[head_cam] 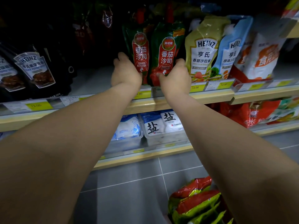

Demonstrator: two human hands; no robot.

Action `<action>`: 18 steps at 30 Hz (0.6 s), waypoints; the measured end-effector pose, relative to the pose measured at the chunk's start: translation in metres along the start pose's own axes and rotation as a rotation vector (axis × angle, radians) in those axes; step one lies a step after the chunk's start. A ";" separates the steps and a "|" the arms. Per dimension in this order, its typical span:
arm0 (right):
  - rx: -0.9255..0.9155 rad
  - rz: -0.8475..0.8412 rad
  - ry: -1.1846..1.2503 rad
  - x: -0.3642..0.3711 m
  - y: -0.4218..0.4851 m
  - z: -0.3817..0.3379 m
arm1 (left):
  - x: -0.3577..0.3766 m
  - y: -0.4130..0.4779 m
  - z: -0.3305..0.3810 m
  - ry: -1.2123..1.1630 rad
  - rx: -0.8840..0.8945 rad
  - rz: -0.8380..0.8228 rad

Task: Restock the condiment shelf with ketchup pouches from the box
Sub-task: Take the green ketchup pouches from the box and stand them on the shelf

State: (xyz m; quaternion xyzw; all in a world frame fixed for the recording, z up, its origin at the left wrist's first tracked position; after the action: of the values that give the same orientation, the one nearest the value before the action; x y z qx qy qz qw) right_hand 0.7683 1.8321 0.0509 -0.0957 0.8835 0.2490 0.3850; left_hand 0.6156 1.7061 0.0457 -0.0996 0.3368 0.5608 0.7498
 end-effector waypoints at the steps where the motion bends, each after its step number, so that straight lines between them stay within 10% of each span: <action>1: 0.000 -0.006 0.005 0.002 0.001 0.000 | 0.000 0.001 0.000 0.000 0.003 0.002; 9: -0.366 0.044 -0.081 -0.002 -0.031 -0.014 | 0.003 -0.029 0.020 0.199 0.394 -0.067; 18: -0.492 -0.123 -0.279 0.022 -0.030 -0.035 | 0.027 -0.022 0.024 0.445 0.454 -0.279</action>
State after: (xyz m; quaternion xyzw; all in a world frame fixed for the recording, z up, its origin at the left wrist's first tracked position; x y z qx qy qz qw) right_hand 0.7417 1.7891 0.0444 -0.2044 0.7276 0.4426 0.4826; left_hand 0.6483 1.7323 0.0417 -0.0955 0.5913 0.3281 0.7305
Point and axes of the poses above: each hand's wrist, its own y-axis towards the middle knuckle, its own x-axis out of the palm, z = x × y, the point moved 10 cm from there along y, towards the middle knuckle, and after that the axes turned 6 degrees about -y, right-handed, at the moved point
